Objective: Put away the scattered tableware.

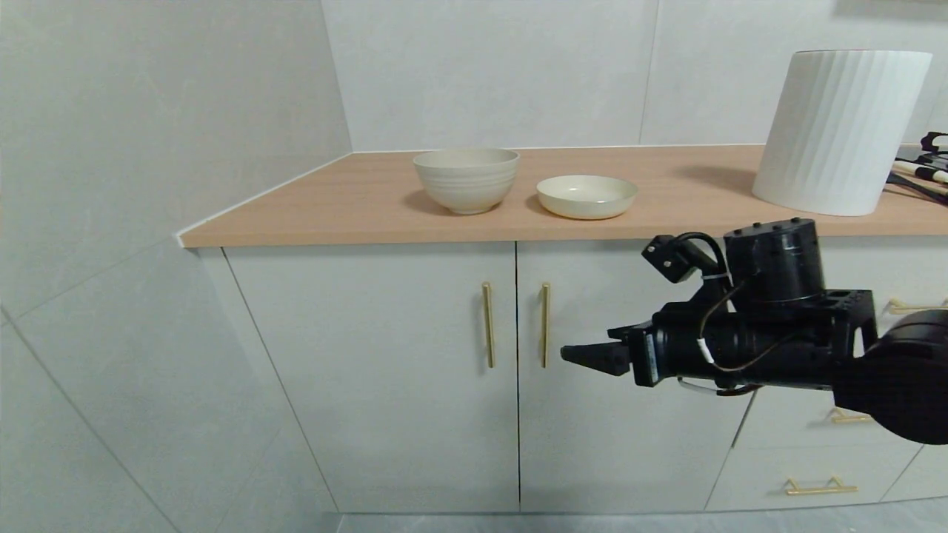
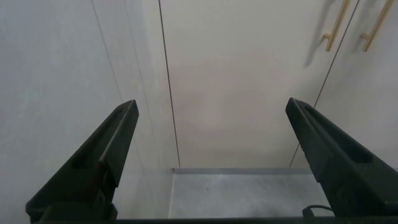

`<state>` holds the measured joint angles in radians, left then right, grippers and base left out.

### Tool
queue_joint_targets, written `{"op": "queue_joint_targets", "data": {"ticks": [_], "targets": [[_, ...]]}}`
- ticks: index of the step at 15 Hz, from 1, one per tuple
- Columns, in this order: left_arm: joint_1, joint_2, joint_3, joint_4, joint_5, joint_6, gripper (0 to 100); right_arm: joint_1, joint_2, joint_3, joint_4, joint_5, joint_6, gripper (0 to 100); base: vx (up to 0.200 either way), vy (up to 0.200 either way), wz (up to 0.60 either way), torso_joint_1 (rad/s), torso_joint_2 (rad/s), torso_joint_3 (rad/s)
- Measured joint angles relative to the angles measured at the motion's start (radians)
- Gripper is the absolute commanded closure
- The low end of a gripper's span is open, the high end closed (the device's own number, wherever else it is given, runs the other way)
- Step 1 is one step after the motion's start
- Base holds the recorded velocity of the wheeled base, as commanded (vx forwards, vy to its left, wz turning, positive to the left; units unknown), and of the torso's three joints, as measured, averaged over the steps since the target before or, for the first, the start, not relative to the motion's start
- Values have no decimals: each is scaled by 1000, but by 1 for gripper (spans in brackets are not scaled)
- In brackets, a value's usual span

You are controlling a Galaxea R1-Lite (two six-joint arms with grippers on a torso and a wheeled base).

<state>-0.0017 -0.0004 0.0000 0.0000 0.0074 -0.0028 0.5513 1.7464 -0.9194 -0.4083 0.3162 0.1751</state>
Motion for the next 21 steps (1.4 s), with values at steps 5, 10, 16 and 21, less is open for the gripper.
{"op": "queue_joint_targets", "data": {"ticks": [5,10,16,21], "targets": [[0,0,0,0,0,0,0,20,124,-64,-43,0,46,0,0,0,0,0,0,0],[1,0,0,0,0,0,0,21,232,-66,-256,-34,129,0,0,0,0,0,0,0],[0,0,0,0,0,0,0,16,316,-71,-428,-50,193,0,0,0,0,0,0,0],[0,0,0,0,0,0,0,14,380,-80,-538,-53,200,0,0,0,0,0,0,0]]}}
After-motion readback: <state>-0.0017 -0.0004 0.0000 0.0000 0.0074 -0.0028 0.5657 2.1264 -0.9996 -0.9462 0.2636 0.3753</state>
